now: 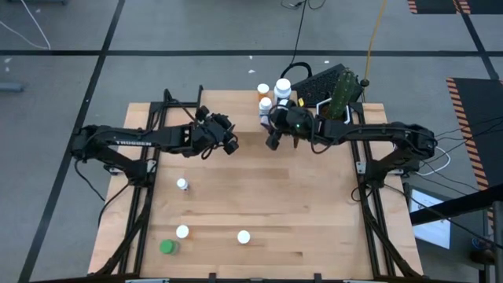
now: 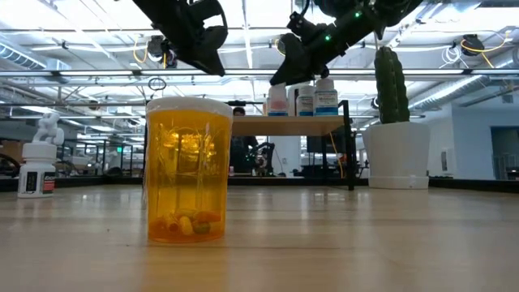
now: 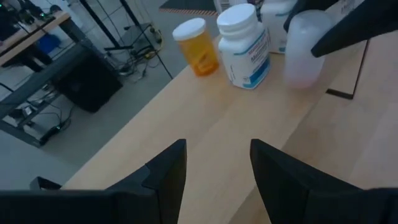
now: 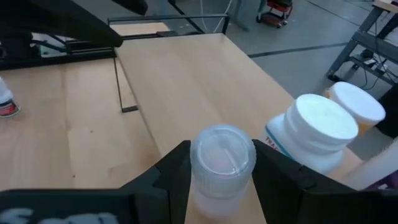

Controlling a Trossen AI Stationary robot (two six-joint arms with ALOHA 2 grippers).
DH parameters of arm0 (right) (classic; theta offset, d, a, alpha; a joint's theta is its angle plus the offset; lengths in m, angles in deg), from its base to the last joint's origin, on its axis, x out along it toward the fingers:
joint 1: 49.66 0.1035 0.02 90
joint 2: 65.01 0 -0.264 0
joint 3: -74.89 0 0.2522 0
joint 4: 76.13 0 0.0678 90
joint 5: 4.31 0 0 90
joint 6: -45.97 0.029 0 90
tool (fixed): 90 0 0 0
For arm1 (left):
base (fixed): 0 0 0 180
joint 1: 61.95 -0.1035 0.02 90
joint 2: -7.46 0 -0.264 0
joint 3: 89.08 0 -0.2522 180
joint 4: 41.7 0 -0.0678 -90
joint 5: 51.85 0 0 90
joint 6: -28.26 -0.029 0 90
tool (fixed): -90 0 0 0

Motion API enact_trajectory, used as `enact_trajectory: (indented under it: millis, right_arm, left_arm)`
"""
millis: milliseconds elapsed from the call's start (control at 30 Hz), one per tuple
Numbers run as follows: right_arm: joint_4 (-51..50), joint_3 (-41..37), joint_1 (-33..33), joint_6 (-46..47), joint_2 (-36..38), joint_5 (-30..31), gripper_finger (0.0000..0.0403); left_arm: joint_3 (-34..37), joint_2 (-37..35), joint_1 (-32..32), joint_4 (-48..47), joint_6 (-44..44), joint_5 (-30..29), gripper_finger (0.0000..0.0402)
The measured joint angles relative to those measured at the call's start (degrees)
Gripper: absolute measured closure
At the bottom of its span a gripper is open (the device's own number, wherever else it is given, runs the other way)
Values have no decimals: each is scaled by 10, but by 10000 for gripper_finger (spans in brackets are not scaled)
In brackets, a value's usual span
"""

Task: Pick and place medicine bottles onto shelf by color
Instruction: Put the transparent pill bottle on the shelf, then put the right orange pill bottle on the shelf

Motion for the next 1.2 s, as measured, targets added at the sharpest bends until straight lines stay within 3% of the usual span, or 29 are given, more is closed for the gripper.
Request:
enact_trajectory:
  millis: [867, 1200]
  right_arm:
    - [7, 0, -5, -32, 0, 0, 221]
    - [43, -1, 65, -121, 34, 0, 220]
  left_arm:
    - [0, 0, 1, 7, -2, 1, 222]
    - [-1, -47, 57, -7, 0, 4, 222]
